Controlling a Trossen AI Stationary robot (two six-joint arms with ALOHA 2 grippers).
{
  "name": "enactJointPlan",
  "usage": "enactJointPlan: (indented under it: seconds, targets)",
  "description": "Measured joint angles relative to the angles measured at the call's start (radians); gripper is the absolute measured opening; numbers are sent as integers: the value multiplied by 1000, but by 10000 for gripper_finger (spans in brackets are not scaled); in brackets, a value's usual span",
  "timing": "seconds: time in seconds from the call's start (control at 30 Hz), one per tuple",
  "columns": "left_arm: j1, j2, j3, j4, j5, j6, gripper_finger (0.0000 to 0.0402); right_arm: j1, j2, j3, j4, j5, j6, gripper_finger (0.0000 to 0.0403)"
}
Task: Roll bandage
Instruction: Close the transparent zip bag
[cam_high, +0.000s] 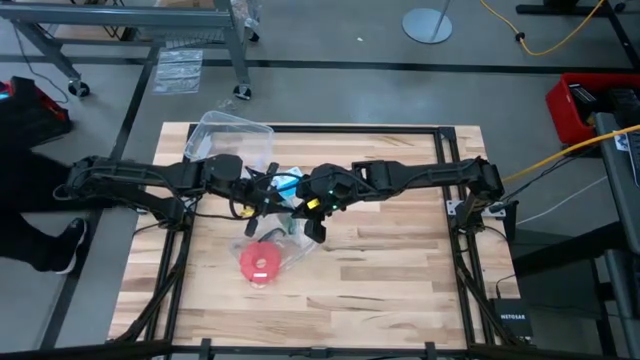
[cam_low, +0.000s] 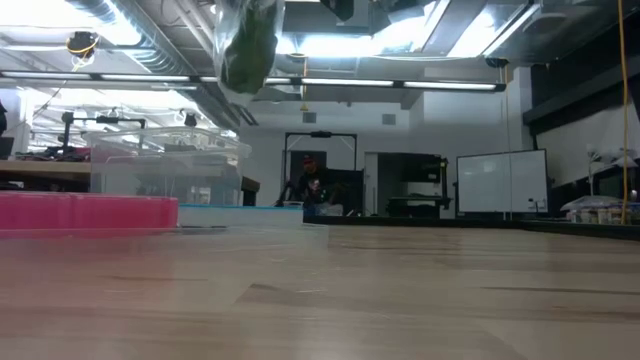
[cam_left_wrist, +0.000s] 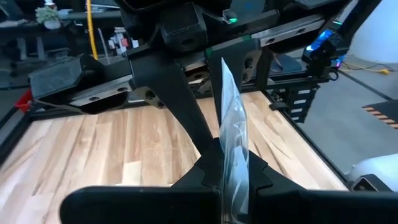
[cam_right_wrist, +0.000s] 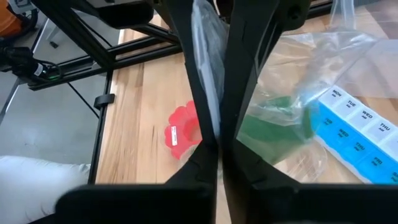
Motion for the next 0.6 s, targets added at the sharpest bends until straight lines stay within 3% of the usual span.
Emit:
enactJointPlan:
  seconds: [0.6]
  targets:
    - [0, -28, 4, 2, -103, 33, 0, -1, -2, 2, -3, 4, 6, 17]
